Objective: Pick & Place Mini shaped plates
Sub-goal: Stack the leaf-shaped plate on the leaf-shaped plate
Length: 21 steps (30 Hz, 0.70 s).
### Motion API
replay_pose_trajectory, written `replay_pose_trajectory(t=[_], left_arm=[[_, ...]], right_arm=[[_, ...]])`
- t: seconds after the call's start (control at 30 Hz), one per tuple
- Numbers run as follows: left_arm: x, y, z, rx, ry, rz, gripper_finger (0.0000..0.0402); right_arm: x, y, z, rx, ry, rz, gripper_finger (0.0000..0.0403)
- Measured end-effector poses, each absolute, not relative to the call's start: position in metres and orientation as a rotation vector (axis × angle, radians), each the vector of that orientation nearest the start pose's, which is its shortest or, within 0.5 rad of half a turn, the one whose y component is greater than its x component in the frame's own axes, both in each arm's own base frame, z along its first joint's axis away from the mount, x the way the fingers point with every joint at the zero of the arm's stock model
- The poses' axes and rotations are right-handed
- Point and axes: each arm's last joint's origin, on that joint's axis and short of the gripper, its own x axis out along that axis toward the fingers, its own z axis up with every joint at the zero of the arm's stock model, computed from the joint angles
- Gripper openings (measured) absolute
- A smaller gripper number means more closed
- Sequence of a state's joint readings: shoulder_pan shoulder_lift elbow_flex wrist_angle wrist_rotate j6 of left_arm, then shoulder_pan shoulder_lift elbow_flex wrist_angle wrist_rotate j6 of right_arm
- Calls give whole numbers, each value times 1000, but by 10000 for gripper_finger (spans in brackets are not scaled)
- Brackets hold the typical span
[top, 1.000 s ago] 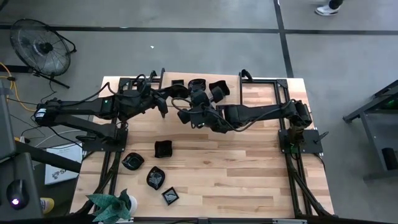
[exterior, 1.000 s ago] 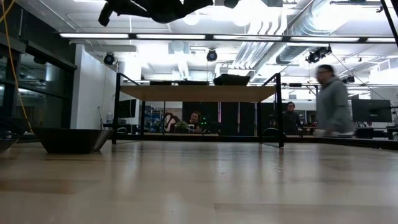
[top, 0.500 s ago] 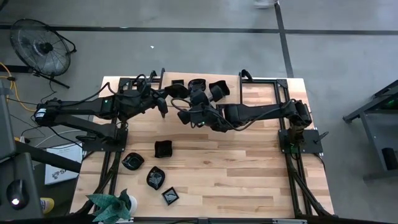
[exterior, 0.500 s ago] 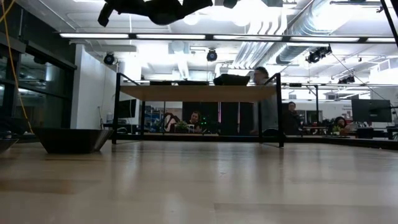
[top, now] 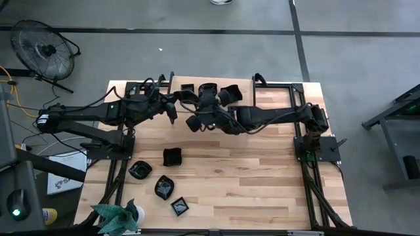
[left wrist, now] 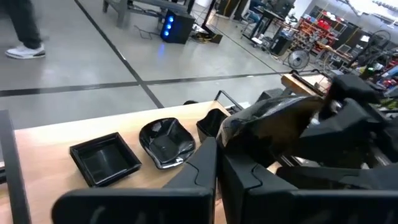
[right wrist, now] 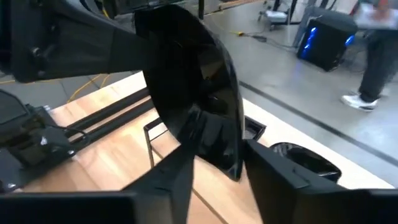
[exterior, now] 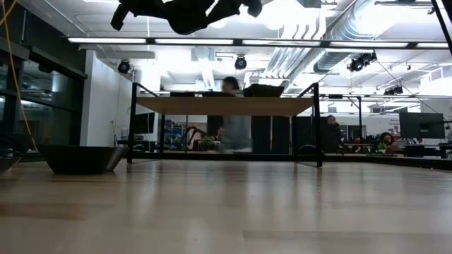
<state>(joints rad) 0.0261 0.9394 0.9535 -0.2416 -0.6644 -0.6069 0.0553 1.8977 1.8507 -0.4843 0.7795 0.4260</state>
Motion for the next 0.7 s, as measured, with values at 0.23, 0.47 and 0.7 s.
replay_pose_trajectory(t=[0.23, 0.47, 0.7], left_arm=[[196, 23, 360, -512, -2, 720, 0], [196, 23, 361, -510, -13, 749, 0], [196, 43, 359, -543, 11, 725, 0]], right_arm=[[428, -1, 359, 213, 340, -767, 187], [410, -3, 371, 218, 376, -780, 197], [365, -8, 387, 222, 510, -878, 198]])
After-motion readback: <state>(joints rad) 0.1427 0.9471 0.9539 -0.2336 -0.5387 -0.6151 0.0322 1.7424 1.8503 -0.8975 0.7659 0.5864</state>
